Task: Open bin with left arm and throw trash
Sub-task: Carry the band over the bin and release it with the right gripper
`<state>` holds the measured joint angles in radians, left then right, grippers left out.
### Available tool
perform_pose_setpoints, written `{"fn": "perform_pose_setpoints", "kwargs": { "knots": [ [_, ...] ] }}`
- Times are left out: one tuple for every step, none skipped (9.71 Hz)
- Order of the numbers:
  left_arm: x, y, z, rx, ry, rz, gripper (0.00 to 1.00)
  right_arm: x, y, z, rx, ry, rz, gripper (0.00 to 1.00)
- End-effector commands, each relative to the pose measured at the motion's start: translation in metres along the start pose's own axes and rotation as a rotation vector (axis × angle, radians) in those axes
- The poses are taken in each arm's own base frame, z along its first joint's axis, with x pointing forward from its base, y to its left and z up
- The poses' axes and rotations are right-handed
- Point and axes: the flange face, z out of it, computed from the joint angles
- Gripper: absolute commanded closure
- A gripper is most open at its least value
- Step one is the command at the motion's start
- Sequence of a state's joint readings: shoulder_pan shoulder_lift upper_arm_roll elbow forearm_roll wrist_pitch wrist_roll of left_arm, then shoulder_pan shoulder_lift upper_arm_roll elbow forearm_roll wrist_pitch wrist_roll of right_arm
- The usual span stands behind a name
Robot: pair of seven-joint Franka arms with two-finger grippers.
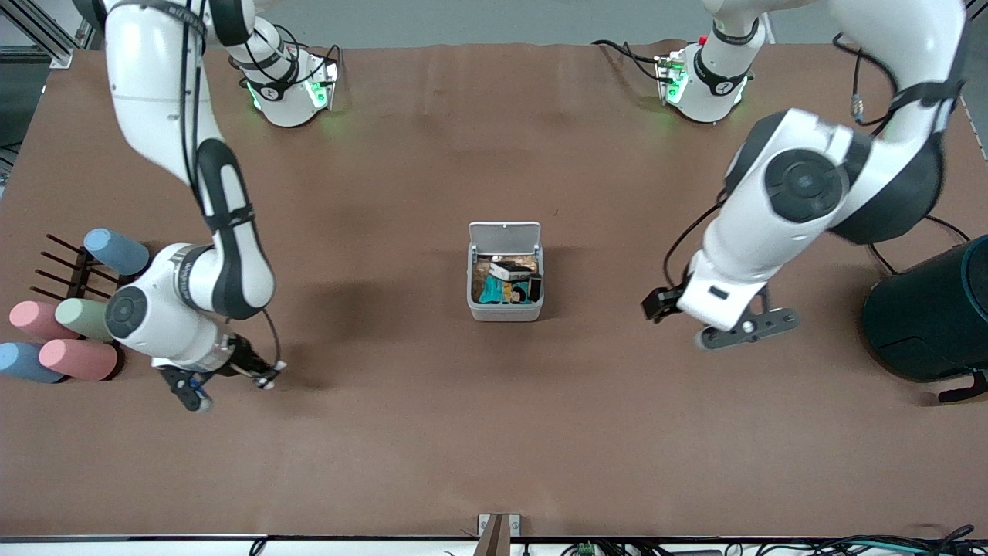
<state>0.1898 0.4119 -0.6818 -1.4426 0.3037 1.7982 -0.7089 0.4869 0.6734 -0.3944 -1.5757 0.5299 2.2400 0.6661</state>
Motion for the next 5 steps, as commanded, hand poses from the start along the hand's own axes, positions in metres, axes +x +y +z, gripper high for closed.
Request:
{"fn": "perform_pose_setpoints", "kwargs": {
  "knots": [
    [-0.020, -0.037, -0.064, 0.002, -0.003, 0.079, 0.00, -0.105, -0.079, -0.031, 0.049, -0.031, 0.135, 1.00],
    [-0.028, -0.061, -0.090, 0.015, -0.017, 0.088, 0.00, -0.164, -0.113, -0.038, 0.070, -0.040, 0.168, 1.00],
    [-0.032, -0.096, -0.114, 0.017, -0.032, 0.132, 0.00, -0.228, -0.133, -0.034, 0.066, -0.058, 0.160, 1.00],
    [-0.033, -0.119, -0.127, 0.024, -0.026, 0.190, 0.00, -0.287, -0.146, -0.031, 0.066, -0.071, 0.112, 0.99],
    [-0.033, -0.143, -0.135, 0.036, -0.026, 0.215, 0.00, -0.319, -0.155, -0.036, 0.075, -0.078, 0.092, 0.99]
  ]
}}
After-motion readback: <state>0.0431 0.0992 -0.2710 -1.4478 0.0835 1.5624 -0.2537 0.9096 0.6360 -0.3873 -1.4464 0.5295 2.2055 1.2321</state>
